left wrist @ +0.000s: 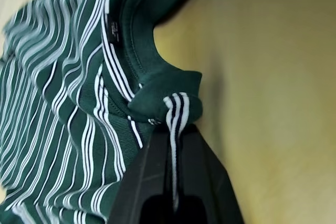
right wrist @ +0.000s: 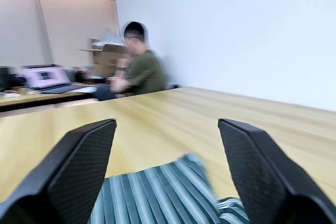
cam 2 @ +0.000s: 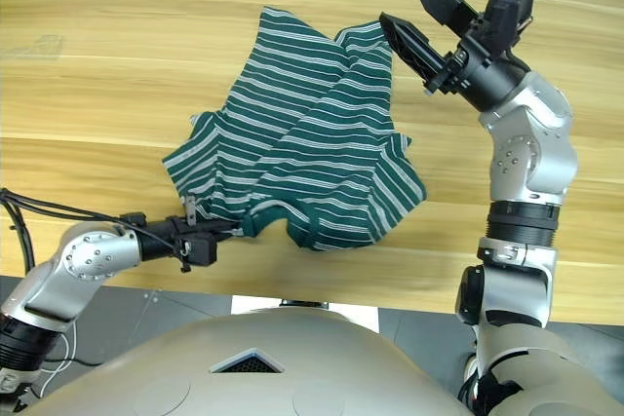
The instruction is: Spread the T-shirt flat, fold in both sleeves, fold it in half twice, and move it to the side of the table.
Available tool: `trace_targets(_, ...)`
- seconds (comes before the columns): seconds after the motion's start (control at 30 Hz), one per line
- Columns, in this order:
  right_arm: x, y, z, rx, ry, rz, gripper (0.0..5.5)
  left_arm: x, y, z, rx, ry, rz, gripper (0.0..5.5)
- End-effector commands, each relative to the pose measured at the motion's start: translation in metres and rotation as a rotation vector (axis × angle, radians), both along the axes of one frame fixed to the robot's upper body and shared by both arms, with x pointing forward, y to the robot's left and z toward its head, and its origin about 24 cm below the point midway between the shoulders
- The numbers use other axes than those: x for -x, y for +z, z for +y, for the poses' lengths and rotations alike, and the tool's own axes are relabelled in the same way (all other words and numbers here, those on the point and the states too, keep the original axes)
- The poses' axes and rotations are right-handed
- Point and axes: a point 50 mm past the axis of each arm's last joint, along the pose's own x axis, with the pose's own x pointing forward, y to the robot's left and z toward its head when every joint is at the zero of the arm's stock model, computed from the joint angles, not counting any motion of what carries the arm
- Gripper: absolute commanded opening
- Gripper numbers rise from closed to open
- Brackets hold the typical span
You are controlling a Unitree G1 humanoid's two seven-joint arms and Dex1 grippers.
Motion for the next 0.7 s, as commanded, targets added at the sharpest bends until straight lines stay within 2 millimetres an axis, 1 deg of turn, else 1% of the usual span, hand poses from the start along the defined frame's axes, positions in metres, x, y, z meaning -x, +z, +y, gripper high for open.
trace_targets(0.03, -0.01, -0.025, 0.024, 0.228, -0.009, 0.004, 3.6, 0.037, -0.025, -0.002, -0.122, -0.092, 0.151, 0.0)
trace_targets(0.13, -0.007, -0.047, 0.037, 0.381, 0.032, 0.012, 3.6, 0.044, -0.017, -0.008, -0.111, -0.142, 0.16, 0.0)
trace_targets(0.23, -0.004, -0.053, 0.037, 0.411, 0.046, 0.011, 3.6, 0.033, -0.016, 0.0, -0.168, -0.133, 0.097, 0.0)
trace_targets(0.27, -0.004, -0.054, 0.034, 0.41, 0.041, 0.015, 3.63, 0.029, -0.017, 0.004, -0.191, -0.125, 0.08, 0.29)
trace_targets(0.33, -0.003, -0.054, 0.031, 0.41, 0.032, 0.018, 3.63, 0.028, -0.018, 0.007, -0.205, -0.128, 0.082, 0.53)
trace_targets(0.4, -0.003, -0.055, 0.029, 0.411, 0.033, 0.02, 3.63, 0.03, -0.016, 0.005, -0.18, -0.132, 0.103, 0.79)
trace_targets(0.5, -0.001, -0.059, 0.026, 0.429, 0.036, 0.029, 3.63, 0.033, -0.003, 0.002, -0.126, -0.168, 0.156, 1.17)
trace_targets(0.53, -0.001, -0.061, 0.024, 0.445, 0.032, 0.031, 3.63, 0.033, 0.005, 0.002, -0.109, -0.18, 0.171, 1.33)
trace_targets(0.6, -0.001, -0.064, 0.018, 0.476, 0.012, 0.032, 3.63, 0.028, 0.025, 0.001, -0.023, -0.177, 0.211, 1.57)
trace_targets(0.67, -0.005, -0.063, 0.015, 0.484, -0.014, 0.02, 3.63, 0.015, 0.06, -0.004, 0.204, -0.136, 0.258, 1.97)
trace_targets(0.7, -0.009, -0.059, 0.014, 0.477, -0.033, 0.005, 3.63, 0.005, 0.084, -0.007, 0.377, -0.106, 0.271, 2.08)
